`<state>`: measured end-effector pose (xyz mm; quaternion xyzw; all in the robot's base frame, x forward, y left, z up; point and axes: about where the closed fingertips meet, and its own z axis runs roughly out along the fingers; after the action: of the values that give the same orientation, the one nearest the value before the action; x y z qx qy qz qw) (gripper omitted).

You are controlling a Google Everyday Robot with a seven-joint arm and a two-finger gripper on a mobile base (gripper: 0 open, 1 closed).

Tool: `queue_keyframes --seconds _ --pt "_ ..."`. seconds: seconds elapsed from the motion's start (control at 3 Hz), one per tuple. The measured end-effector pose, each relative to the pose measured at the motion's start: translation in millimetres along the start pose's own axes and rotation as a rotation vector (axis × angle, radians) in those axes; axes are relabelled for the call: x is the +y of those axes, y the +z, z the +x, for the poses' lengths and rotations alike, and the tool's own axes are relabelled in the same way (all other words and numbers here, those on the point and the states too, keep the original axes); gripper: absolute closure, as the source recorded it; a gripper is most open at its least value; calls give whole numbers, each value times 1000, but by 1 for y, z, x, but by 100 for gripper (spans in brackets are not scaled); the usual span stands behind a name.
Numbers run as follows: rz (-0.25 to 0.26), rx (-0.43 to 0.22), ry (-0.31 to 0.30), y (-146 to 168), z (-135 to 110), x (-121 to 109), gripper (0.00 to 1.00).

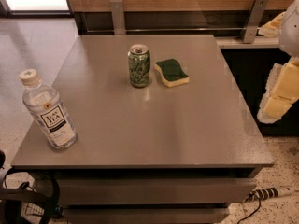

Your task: Pick blue plastic bottle

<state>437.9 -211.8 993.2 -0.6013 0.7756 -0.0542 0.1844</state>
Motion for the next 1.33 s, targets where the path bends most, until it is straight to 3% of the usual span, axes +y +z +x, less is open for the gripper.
queue_keyframes --seconds 0.67,1.0,1.33 --pt "-8 -33 -7 1 -5 3 0" --pt "-36 -143 -25 10 -17 11 0" --pt "-83 -303 -51 28 -38 23 0"
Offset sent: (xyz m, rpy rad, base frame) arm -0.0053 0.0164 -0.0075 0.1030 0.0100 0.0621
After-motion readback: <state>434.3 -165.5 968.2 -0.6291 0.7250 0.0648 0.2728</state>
